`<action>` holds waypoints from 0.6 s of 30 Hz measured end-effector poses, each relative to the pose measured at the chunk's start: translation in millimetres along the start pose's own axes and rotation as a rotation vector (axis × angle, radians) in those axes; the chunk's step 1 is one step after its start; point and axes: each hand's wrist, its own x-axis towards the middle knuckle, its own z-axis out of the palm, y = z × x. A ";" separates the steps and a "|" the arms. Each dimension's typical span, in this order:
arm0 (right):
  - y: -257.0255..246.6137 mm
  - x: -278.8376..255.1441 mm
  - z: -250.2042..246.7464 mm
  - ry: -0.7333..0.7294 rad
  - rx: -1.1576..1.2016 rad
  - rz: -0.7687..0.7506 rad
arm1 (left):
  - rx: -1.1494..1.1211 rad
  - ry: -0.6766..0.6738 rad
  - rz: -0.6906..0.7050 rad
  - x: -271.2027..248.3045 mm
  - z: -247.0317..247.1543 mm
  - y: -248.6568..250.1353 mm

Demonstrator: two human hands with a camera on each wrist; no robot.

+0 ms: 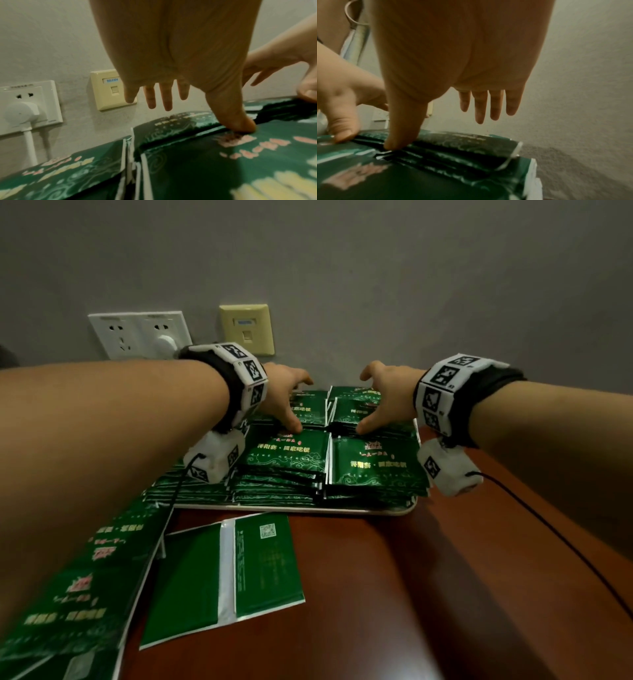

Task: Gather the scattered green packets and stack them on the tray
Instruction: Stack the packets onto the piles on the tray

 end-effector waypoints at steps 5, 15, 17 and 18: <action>-6.9 -22.2 -6.0 0.020 -0.018 -0.013 | 0.044 0.055 -0.019 -25.5 -7.2 -1.7; -90.7 -129.2 -2.5 -0.019 -0.129 -0.300 | 0.105 0.018 -0.006 -160.4 9.9 8.9; -114.5 -149.7 12.1 -0.071 -0.180 -0.377 | 0.095 -0.040 -0.016 -197.6 27.7 10.4; -126.5 -158.7 21.3 -0.116 -0.221 -0.403 | 0.093 -0.080 -0.030 -216.3 38.2 10.6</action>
